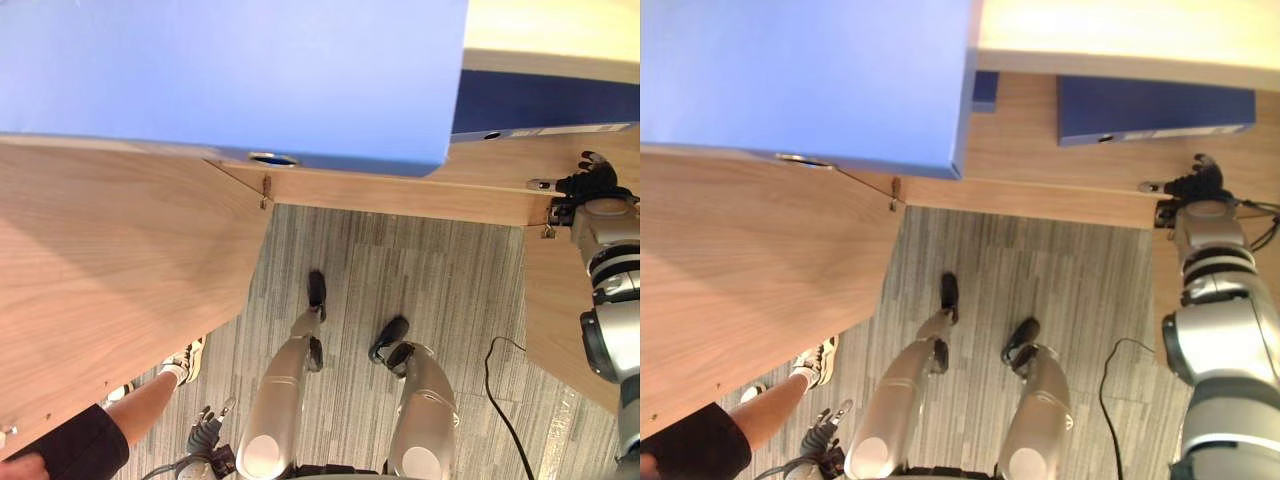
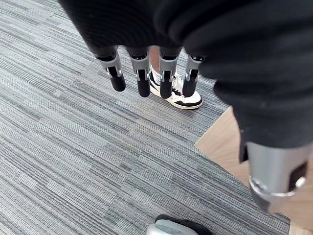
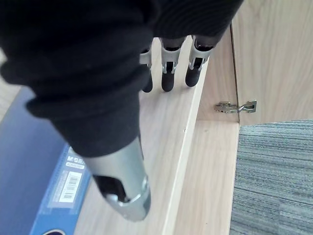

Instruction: Walk over to the cabinet, pick up the folder, carry it to the office cabinet, place the folder inside the office cabinet, then close the office cabinet door

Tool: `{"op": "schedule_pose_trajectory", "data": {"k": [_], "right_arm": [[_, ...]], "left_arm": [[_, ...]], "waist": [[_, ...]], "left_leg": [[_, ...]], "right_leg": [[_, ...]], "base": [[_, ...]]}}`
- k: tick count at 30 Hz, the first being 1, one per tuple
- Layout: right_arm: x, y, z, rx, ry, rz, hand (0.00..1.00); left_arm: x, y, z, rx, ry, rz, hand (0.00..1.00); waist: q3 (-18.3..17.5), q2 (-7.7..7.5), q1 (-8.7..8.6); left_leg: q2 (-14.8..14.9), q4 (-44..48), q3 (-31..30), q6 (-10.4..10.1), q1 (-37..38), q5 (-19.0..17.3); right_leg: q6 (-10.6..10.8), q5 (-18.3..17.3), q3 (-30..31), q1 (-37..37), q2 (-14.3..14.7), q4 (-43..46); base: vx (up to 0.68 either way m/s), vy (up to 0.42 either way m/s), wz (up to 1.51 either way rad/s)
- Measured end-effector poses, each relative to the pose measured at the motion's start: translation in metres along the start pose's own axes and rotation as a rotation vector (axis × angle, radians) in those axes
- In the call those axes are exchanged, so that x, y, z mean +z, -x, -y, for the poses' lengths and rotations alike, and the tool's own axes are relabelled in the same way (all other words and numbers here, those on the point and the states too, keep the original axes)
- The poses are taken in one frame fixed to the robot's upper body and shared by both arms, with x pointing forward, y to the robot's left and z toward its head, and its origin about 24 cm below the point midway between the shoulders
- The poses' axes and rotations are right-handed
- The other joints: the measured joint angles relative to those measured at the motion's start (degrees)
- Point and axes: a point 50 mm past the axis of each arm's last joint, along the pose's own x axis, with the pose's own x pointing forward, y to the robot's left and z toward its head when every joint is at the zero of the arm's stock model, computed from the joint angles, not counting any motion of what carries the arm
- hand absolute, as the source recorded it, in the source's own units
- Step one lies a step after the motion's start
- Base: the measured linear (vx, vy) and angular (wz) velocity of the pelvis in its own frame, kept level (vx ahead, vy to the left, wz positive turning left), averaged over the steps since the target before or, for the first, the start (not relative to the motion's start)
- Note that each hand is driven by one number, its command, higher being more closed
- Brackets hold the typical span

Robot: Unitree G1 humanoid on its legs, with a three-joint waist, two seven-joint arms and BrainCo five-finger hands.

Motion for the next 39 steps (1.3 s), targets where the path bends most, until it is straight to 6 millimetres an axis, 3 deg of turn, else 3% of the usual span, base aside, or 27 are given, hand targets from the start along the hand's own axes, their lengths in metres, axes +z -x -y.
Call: {"op": "schedule_pose_trajectory", "data": {"k": [13, 17, 22, 26, 35, 39], "right_arm": [[-0.005, 0.000, -0.002, 0.017, 0.056, 0.018, 0.00], [-0.004, 0.002, -0.012, 0.053, 0.070, 0.038, 0.00], [0.022, 0.015, -0.043, 0.131, 0.044, 0.236, 0.00], [0.032, 0.022, -0.058, 0.136, 0.090, 0.325, 0.00], [0.020, 0.024, -0.066, 0.138, 0.159, 0.332, 0.00], [0.001, 0.030, -0.077, 0.128, -0.060, 0.286, 0.00]], "left_arm": [[0.006, -0.002, 0.007, -0.028, 0.002, 0.023, 0.00], [0.007, -0.002, 0.008, -0.040, -0.002, 0.027, 0.00], [0.013, -0.005, 0.014, -0.075, -0.051, 0.048, 0.00], [0.012, -0.006, 0.016, -0.083, -0.080, 0.051, 0.00], [0.010, -0.010, 0.018, -0.071, -0.103, 0.037, 0.00], [0.012, -0.012, 0.020, -0.066, -0.110, 0.035, 0.00]], "waist": [[-0.8, 0.70, 0.86], [-0.9, 0.83, 1.31], [-1.2, 1.30, 1.55], [-1.4, 1.63, 2.04], [-1.2, 2.15, 3.12], [-1.1, 2.35, 3.39]], "left_leg": [[1.1, -3.4, 0.7, -0.4, 1.8, 1.7], [1.8, -5.2, 0.9, -0.8, 2.9, 2.7], [2.5, -6.0, 1.1, -0.9, 3.3, 3.1], [2.7, -6.0, 1.0, -0.9, 3.2, 3.1], [2.9, -4.6, 0.8, -0.5, 1.7, 2.8], [4.8, -3.8, 1.0, -0.7, 1.7, 2.3]], "right_leg": [[-0.5, 0.9, 0.7, 0.2, 2.0, -2.0], [-0.8, 1.5, 0.8, 0.7, 3.1, -3.1], [-1.1, 2.0, 1.2, 0.8, 4.2, -4.0], [-1.1, 2.2, 1.6, 0.7, 4.7, -4.5], [-1.3, 2.6, 2.0, -0.3, 5.4, -4.9], [-1.9, 4.7, 2.3, 1.1, 8.0, -8.5]], "base": [[0.02, -0.104, -0.07], [0.01, -0.115, -0.09], [0.00, -0.122, -0.07], [0.01, -0.100, -0.05], [0.01, -0.085, -0.01], [0.01, -0.080, -0.20]]}}
